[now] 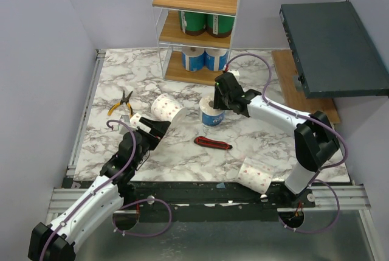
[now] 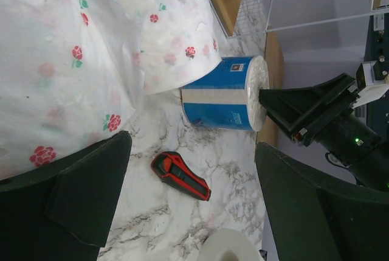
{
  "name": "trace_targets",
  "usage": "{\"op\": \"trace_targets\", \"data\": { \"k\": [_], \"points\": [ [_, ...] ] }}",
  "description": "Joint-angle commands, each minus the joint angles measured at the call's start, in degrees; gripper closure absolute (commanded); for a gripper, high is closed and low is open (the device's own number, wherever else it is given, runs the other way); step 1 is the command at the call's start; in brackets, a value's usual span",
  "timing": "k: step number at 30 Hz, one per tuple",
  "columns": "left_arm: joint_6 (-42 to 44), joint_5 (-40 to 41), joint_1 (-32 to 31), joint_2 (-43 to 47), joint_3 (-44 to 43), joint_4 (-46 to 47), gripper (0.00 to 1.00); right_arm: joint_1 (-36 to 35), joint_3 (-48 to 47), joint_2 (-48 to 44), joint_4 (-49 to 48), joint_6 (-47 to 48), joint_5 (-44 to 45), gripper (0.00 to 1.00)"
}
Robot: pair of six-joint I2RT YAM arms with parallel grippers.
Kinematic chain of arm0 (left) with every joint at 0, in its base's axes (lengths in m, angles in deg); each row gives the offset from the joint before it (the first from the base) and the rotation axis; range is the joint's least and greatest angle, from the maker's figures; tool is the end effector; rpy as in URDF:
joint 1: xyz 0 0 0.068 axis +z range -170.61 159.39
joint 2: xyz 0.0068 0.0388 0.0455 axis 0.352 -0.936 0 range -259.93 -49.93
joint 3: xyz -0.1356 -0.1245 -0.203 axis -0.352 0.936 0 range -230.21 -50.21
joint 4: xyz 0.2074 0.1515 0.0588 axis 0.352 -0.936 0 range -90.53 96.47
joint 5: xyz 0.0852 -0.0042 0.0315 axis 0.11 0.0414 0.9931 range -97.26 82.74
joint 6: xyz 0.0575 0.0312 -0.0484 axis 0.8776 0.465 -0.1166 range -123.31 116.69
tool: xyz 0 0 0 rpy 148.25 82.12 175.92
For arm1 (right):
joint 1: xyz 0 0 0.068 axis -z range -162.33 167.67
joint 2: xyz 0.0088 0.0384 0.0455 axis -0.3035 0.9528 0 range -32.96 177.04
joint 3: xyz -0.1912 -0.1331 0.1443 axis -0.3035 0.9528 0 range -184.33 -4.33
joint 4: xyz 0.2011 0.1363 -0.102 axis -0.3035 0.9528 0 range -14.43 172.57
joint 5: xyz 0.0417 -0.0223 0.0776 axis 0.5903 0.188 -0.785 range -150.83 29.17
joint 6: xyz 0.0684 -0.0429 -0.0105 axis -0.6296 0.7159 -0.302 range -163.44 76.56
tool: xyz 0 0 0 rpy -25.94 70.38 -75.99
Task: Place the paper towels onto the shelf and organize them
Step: Pick up the paper towel from the center of the board.
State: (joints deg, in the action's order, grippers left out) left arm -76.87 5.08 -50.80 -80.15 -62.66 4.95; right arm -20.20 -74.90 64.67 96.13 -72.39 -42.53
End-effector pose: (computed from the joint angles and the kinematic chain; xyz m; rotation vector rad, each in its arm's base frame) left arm 0.1627 -0.0772 0.1815 -0.8941 1.8275 -0.9969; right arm 0.3275 0.2266 0.2132 -0.0363 2.3555 0.1857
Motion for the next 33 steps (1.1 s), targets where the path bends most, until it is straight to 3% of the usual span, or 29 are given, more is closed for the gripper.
{"op": "trace_targets", "data": {
  "k": [1, 6, 15, 33],
  "points": [
    [0.4, -0.4, 0.0, -1.3, 1.5, -2.8, 0.06, 0.2, -0.7, 2.7, 0.0, -1.5, -3.3, 0.53],
    [0.2, -0.1, 0.0, -0.5, 2.0, -3.0, 0.06, 0.2, -1.8, 1.1, 0.4, -3.7, -3.4, 0.65],
    [0.3, 0.5, 0.0, -1.1, 2.0, -2.2, 0.06, 0.2, -7.8, -3.7, 0.0, -8.0, 0.3, 0.7],
    [2.5, 2.6, 0.1, 3.4, 1.1, -6.0, 0.06, 0.9, -24.5, 13.6, -6.2, -12.3, 16.9, 0.74]
  ]
}}
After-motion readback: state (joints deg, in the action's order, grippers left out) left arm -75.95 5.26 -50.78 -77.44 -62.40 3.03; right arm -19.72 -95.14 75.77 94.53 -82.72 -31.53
